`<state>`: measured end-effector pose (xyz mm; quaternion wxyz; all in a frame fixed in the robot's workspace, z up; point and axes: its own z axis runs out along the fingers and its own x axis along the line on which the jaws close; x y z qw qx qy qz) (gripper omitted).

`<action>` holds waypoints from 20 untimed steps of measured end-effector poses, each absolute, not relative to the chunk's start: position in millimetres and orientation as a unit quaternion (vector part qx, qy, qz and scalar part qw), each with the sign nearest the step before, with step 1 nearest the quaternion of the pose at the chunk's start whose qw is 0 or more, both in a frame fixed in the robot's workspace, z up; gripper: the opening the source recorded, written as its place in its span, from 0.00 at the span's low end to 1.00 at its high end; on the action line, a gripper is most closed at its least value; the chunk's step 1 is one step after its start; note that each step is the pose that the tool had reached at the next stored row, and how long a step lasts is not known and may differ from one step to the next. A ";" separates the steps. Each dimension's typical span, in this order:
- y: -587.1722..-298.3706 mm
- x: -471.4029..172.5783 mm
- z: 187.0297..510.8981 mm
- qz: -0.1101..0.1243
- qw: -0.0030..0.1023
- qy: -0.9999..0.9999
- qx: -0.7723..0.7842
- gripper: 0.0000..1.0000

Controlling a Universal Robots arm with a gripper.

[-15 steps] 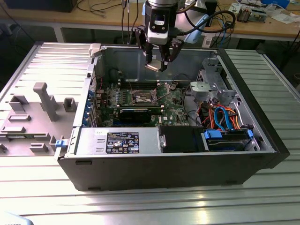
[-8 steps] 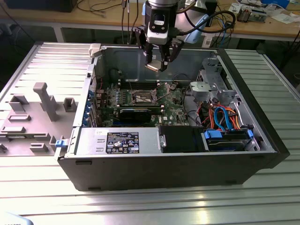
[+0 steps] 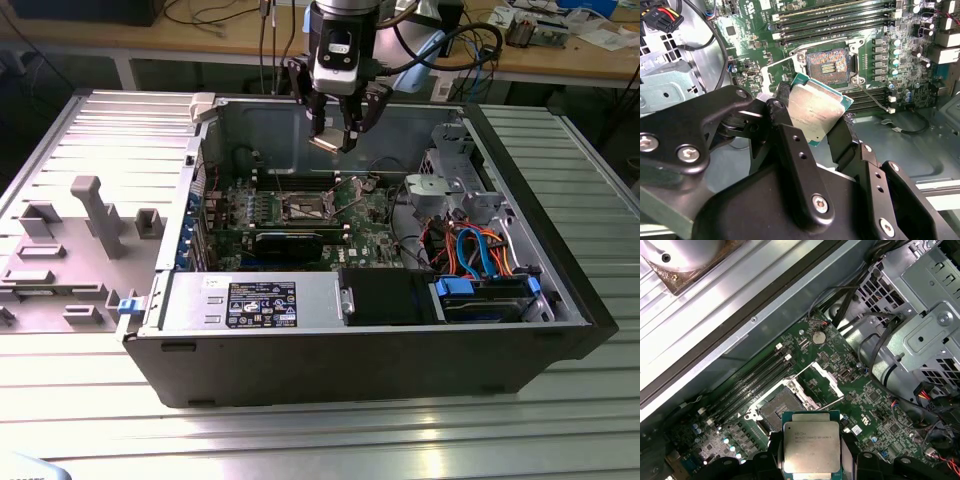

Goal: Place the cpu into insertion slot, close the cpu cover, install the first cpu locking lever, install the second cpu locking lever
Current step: 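Place the cpu into insertion slot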

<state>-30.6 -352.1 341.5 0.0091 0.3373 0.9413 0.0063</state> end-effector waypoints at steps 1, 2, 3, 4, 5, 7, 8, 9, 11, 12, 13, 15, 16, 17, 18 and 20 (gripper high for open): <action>-352.1 -30.6 341.5 0.006 0.009 0.941 0.338 0.55; -352.1 -30.6 341.5 0.006 0.009 0.941 0.338 0.55; -352.1 -30.6 341.5 0.006 0.009 0.941 0.339 0.55; -352.1 -30.6 341.5 0.006 0.009 0.941 0.339 0.55; -352.1 -30.6 341.5 0.006 0.009 0.941 0.339 0.55; -352.1 -30.6 341.5 0.006 0.009 0.940 0.340 0.55; -352.1 -30.6 341.5 0.006 0.009 0.940 0.341 0.55; -352.1 -30.6 341.5 0.006 0.009 0.940 0.341 0.55; -352.1 -30.6 341.5 0.006 0.009 0.940 0.342 0.55; -352.1 -30.6 341.5 0.006 0.009 0.939 0.343 0.55; -352.1 -30.6 341.5 0.006 0.009 0.939 0.343 0.55; -352.1 -30.6 341.5 0.006 0.009 0.939 0.344 0.55; -352.1 -30.6 341.5 0.006 0.009 0.939 0.345 0.55; -352.1 -30.6 341.4 0.006 0.009 0.939 0.345 0.55; -352.1 -30.6 341.5 0.006 0.009 0.938 0.345 0.55; -352.1 -30.6 341.5 0.006 0.009 0.938 0.346 0.55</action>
